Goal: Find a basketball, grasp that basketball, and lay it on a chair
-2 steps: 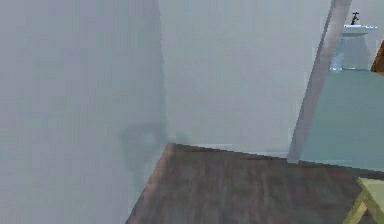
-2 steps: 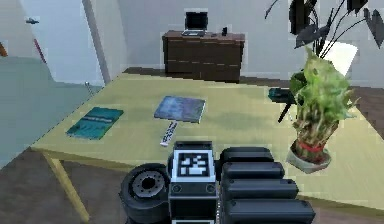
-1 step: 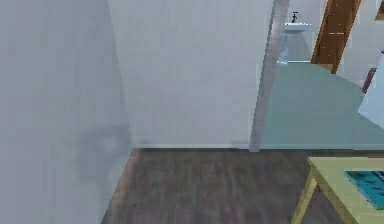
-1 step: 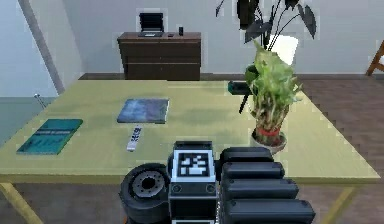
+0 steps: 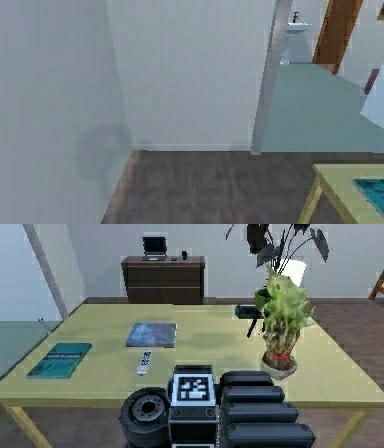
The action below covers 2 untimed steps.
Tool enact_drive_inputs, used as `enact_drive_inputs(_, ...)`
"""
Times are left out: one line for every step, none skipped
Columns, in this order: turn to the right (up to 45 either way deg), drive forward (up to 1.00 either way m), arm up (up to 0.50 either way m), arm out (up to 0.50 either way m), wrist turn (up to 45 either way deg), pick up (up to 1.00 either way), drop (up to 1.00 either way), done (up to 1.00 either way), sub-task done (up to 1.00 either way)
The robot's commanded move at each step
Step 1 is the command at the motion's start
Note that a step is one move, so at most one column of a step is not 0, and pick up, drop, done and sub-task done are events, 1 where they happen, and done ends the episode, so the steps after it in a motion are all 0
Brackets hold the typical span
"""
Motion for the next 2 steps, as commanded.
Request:
enact_drive_inputs(-6.0, 0.00, 0.00, 0.00, 0.0, 0.00, 0.00, 0.00, 0.00)
enact_drive_inputs(-45.0, 0.00, 0.00, 0.00, 0.0, 0.00, 0.00, 0.00, 0.00)
